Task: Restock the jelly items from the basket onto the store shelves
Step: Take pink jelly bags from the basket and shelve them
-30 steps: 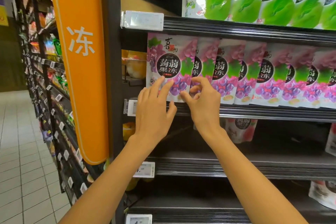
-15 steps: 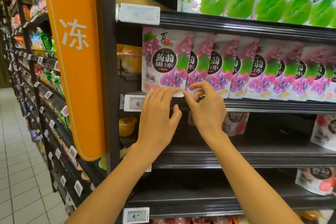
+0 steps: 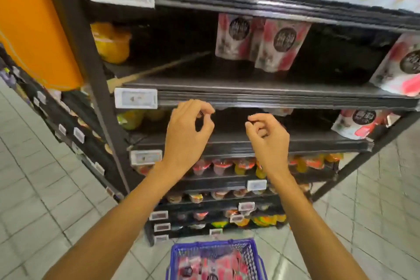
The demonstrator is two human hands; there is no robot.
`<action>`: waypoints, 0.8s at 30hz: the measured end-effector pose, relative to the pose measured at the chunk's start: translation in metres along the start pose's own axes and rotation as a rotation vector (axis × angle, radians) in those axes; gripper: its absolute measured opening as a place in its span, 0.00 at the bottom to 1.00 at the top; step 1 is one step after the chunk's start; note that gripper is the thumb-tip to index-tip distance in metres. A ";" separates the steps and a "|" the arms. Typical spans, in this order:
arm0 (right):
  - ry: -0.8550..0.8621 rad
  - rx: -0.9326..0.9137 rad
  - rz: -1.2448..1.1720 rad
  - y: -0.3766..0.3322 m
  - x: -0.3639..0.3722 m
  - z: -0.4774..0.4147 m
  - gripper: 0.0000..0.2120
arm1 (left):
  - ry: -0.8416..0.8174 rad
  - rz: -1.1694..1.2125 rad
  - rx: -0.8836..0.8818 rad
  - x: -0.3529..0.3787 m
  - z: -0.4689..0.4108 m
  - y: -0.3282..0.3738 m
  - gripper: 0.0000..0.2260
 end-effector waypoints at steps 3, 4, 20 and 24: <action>-0.162 0.202 0.080 0.082 0.003 0.057 0.07 | -0.077 -0.047 -0.151 0.041 0.050 -0.043 0.06; -0.203 0.250 0.098 0.106 0.002 0.076 0.09 | -0.100 -0.053 -0.210 0.057 0.069 -0.059 0.06; -0.868 1.004 0.176 0.433 0.000 0.422 0.07 | -0.390 -0.124 -1.307 0.271 0.494 -0.288 0.08; -0.959 1.092 0.277 0.505 0.019 0.508 0.09 | -0.480 -0.170 -1.519 0.300 0.591 -0.352 0.06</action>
Point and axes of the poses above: each hand's wrist, its own z-axis away from the middle knuckle, its own x-axis out of the palm, y = z × x, the point moved 10 cm from there along -z, towards the middle knuckle, and after that the axes turned 9 degrees about -x, right-handed, at the moved point
